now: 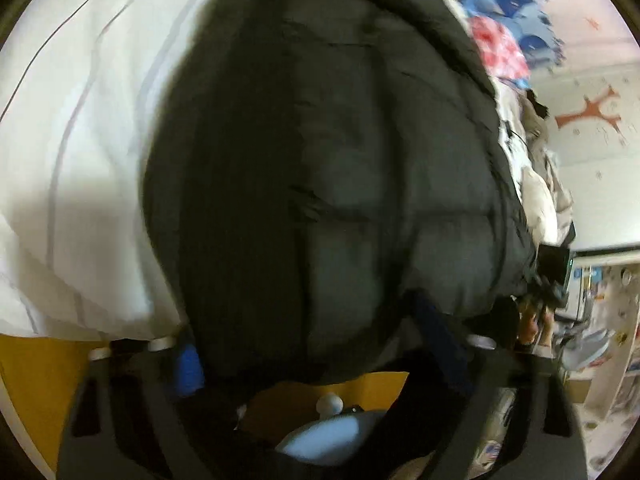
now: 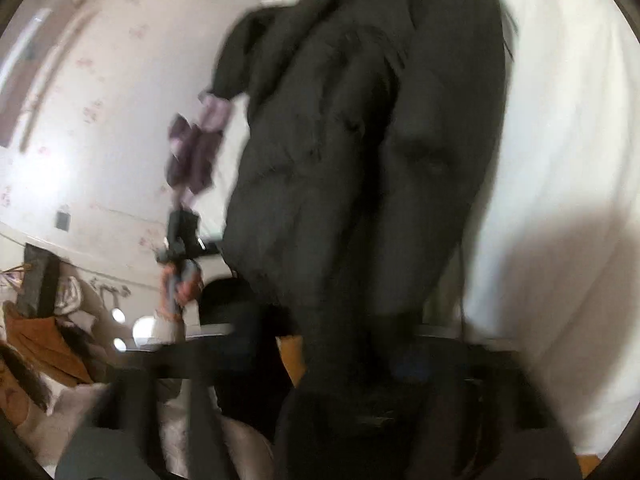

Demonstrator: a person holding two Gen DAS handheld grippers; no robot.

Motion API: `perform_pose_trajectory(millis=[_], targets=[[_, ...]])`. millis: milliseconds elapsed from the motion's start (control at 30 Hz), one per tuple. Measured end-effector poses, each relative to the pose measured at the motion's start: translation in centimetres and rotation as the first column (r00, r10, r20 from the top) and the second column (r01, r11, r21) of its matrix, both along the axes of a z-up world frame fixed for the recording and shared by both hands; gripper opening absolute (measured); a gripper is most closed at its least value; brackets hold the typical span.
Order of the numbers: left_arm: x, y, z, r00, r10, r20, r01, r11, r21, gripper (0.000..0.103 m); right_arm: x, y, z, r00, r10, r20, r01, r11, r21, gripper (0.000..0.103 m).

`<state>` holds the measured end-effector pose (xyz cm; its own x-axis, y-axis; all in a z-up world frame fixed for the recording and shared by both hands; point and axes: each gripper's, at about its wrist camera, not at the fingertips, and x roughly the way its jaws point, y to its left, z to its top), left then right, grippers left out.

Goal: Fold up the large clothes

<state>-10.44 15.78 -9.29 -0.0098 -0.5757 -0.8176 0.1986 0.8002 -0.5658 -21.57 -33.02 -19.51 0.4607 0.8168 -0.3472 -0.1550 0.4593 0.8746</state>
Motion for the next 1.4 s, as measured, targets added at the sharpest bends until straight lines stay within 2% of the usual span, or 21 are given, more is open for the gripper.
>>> perform_pose_trajectory(millis=[33, 67, 100, 300, 400, 467, 500, 533, 567, 633, 700, 733, 833, 900, 933, 1000, 1033, 1100, 1233, 1300, 1400], targets=[[-0.2, -0.3, 0.5, 1.0, 0.015, 0.013, -0.015, 1.0, -0.02, 0.049, 0.2, 0.1, 1.1, 0.998, -0.027, 0.05, 0.027, 1.0, 0.011, 0.021], [-0.1, -0.1, 1.2, 0.998, 0.054, 0.026, -0.052, 0.996, -0.07, 0.032, 0.6, 0.5, 2.1, 0.996, -0.049, 0.08, 0.047, 0.999, 0.023, 0.018], [0.0, 0.0, 1.8, 0.996, 0.076, 0.038, -0.072, 0.992, -0.106, 0.021, 0.9, 0.5, 3.8, 0.989, -0.082, 0.124, 0.077, 0.996, 0.04, 0.017], [0.4, 1.1, 10.7, 0.969, 0.193, 0.158, -0.13, 0.931, -0.34, 0.011, 0.6, -0.6, 14.2, 0.944, -0.139, 0.3, 0.126, 0.99, 0.061, 0.015], [-1.6, 2.5, 15.5, 0.954, 0.191, 0.23, -0.083, 0.908, -0.41, 0.011, -2.1, 0.1, 18.6, 0.937, -0.056, 0.344, 0.065, 0.998, -0.014, 0.015], [-3.2, 3.9, 17.1, 0.95, 0.179, 0.257, -0.06, 0.91, -0.411, 0.011, -4.2, 0.2, 18.8, 0.952, 0.03, 0.306, -0.007, 0.997, -0.075, 0.019], [-3.9, 5.1, 17.1, 0.951, 0.173, 0.255, -0.058, 0.914, -0.402, 0.011, -5.1, 0.0, 18.1, 0.96, 0.071, 0.271, -0.04, 0.992, -0.115, 0.021], [-4.6, 6.0, 16.5, 0.96, 0.148, 0.238, -0.049, 0.926, -0.375, 0.011, -6.5, 0.0, 16.6, 0.969, 0.122, 0.213, -0.089, 0.984, -0.156, 0.035], [-4.8, 6.8, 15.4, 0.97, 0.107, 0.216, -0.028, 0.941, -0.338, 0.012, -7.9, -0.2, 14.4, 0.977, 0.158, 0.14, -0.131, 0.974, -0.184, 0.059], [-5.3, 8.7, 11.4, 0.99, 0.042, 0.133, -0.008, 0.969, -0.246, 0.015, -10.1, -1.9, 10.3, 0.991, 0.13, 0.03, -0.121, 0.973, -0.198, 0.071], [-5.6, 11.0, 7.0, 0.999, 0.046, 0.026, -0.041, 0.987, -0.158, 0.02, -11.4, -4.4, 6.4, 0.995, 0.059, -0.078, -0.068, 0.99, -0.124, 0.071], [-5.7, 12.7, 4.9, 0.996, 0.088, -0.024, -0.091, 0.982, -0.164, 0.024, -11.9, -6.0, 4.6, 0.994, -0.006, -0.108, -0.003, 0.996, -0.085, 0.072], [-5.8, 15.1, 3.8, 0.987, 0.159, -0.001, -0.154, 0.956, -0.248, 0.025, -11.9, -8.0, 2.1, 0.991, -0.086, -0.107, 0.089, 0.996, 0.027, 0.082], [-6.1, 16.0, 4.1, 0.985, 0.17, 0.026, -0.153, 0.935, -0.321, 0.029, -10.6, -7.2, 0.8, 0.989, -0.076, -0.124, 0.081, 0.996, 0.031, 0.088], [-6.1, 16.0, 4.0, 0.984, 0.173, 0.03, -0.153, 0.93, -0.334, 0.034, -9.9, -6.1, 0.1, 0.99, -0.047, -0.136, 0.05, 0.999, 0.02, 0.089], [-6.0, 15.6, 3.3, 0.982, 0.185, 0.024, -0.166, 0.926, -0.338, 0.064, -8.9, -3.8, -2.2, 0.984, 0.01, -0.175, 0.0, 0.999, 0.054, 0.09], [-6.4, 15.7, 2.8, 0.983, 0.181, 0.019, -0.164, 0.926, -0.34, 0.067, -8.4, -2.9, -3.2, 0.983, 0.033, -0.18, -0.019, 0.997, 0.078, 0.09], [-6.9, 14.4, 1.6, 0.986, 0.167, -0.007, -0.158, 0.923, -0.352, 0.07, -7.7, -2.0, -5.1, 0.983, 0.073, -0.167, -0.048, 0.987, 0.151, 0.09], [-7.6, 14.8, -0.6, 0.978, 0.197, -0.069, -0.208, 0.885, -0.417, 0.074, -8.0, -0.6, -7.3, 0.993, 0.059, -0.101, -0.024, 0.947, 0.32, 0.09], [-7.7, 15.2, -1.0, 0.972, 0.223, -0.07, -0.23, 0.855, -0.465, 0.086, -8.1, -0.4, -7.5, 0.997, 0.039, -0.067, -0.011, 0.925, 0.381, 0.09], [-8.2, 15.6, -1.7, 0.968, 0.235, -0.085, -0.246, 0.843, -0.477, 0.092, -7.8, 0.1, -7.4, 0.999, 0.034, -0.038, -0.016, 0.911, 0.413, 0.09]])
